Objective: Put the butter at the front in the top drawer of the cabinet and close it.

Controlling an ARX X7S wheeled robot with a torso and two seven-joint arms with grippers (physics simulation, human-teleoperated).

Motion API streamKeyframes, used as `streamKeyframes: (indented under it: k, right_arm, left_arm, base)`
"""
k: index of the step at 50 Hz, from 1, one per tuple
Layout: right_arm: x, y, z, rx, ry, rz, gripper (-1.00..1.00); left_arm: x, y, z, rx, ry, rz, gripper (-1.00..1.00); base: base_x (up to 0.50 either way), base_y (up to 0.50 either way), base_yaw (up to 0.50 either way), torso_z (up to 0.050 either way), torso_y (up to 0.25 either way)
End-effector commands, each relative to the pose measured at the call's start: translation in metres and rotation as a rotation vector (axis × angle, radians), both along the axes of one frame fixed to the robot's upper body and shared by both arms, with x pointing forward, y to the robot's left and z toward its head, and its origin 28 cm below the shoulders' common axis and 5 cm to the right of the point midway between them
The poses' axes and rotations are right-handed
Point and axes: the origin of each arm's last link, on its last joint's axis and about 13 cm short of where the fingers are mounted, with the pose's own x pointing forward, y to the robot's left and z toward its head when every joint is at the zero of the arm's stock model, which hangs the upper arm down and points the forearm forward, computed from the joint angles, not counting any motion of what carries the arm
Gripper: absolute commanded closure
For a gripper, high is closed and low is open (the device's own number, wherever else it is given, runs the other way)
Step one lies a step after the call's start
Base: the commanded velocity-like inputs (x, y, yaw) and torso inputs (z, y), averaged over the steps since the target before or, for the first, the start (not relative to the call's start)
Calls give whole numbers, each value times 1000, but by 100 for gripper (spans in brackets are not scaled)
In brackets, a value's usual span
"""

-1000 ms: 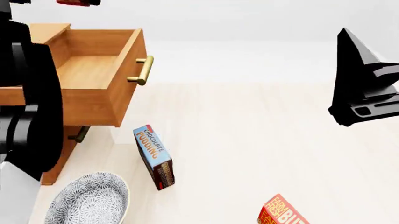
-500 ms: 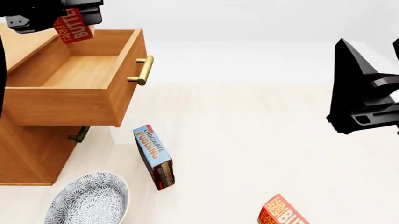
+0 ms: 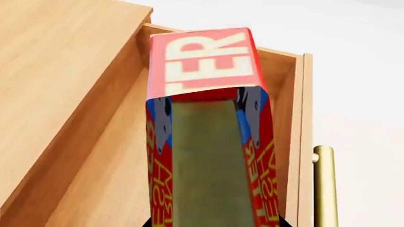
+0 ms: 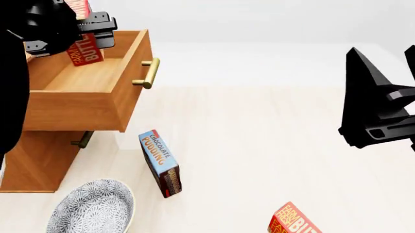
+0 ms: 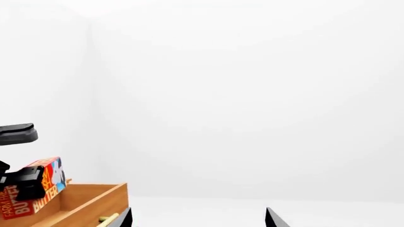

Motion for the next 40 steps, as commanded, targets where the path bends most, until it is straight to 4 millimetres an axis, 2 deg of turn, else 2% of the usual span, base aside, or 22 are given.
streamKeyframes:
  k: [1,40]
  right_arm:
    - [-2,-1,-4,10,5,0,-100]
    - [-2,0,-12,10,23,15,-100]
  left_arm:
    - [0,-2,-7,28,45,-9,100]
    - [7,7,-36,45,105,42,100]
  base:
    - [0,0,0,0,0]
    - [0,0,0,1,1]
